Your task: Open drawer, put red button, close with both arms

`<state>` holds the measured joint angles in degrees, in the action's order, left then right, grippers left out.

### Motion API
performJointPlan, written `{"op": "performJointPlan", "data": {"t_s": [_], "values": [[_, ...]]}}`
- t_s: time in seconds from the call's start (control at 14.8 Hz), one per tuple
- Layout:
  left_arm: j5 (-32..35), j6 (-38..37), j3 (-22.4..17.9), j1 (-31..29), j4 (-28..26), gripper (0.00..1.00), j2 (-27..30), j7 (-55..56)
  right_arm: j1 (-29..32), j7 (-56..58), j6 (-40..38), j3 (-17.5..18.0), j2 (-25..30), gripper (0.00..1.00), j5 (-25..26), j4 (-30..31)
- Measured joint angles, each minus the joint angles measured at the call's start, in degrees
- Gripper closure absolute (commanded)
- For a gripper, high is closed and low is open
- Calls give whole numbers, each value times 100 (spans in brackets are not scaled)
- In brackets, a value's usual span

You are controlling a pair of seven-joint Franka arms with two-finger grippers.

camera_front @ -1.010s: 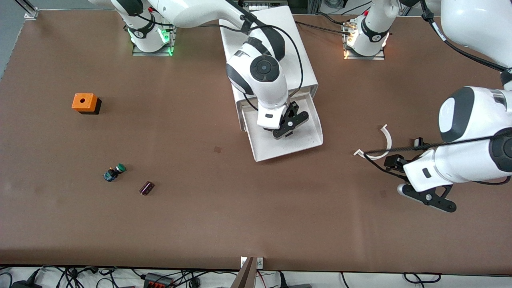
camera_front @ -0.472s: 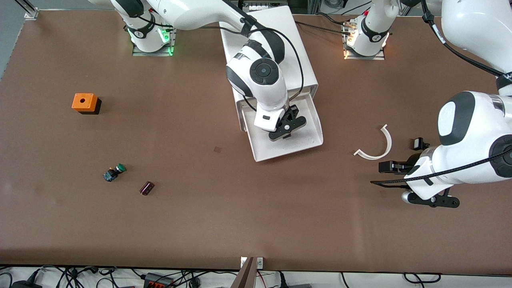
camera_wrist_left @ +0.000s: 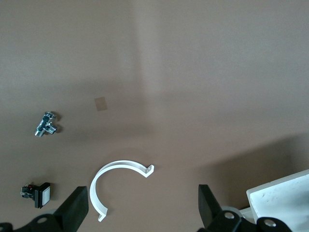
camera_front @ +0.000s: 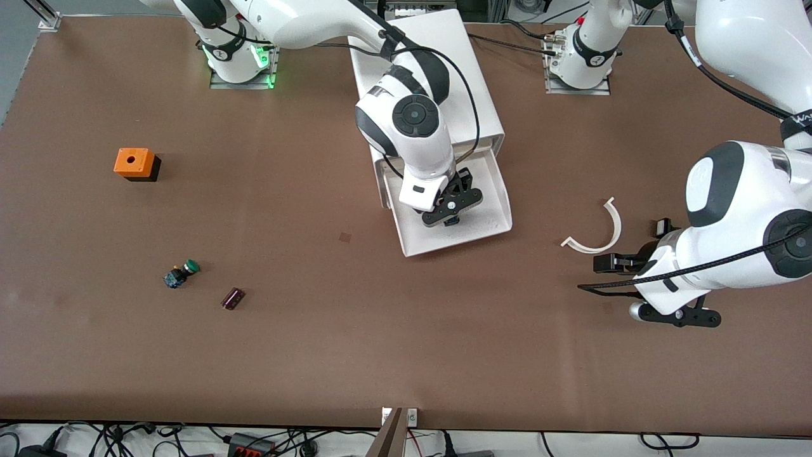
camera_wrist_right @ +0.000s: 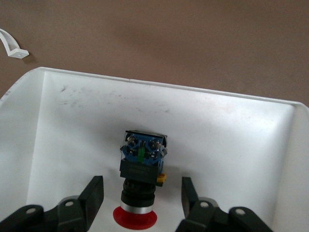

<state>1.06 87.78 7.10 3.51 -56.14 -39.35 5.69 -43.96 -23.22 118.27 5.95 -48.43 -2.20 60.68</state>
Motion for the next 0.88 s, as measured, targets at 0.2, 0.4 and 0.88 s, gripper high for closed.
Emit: {"op": "performJointPlan", "data": {"t_s": [0.2,0.4,0.88], "values": [[0,0,0,0,-12,0,6,5,7,-169,9,-4,10,0,0,-200],[0,0,0,-2,-96,0,39,9,187,-218,-83,-76,121,0,0,-549],[0,964,1,-41,-1719,0,909,46,1933,597,-1743,-298,888,0,137,-651]]}}
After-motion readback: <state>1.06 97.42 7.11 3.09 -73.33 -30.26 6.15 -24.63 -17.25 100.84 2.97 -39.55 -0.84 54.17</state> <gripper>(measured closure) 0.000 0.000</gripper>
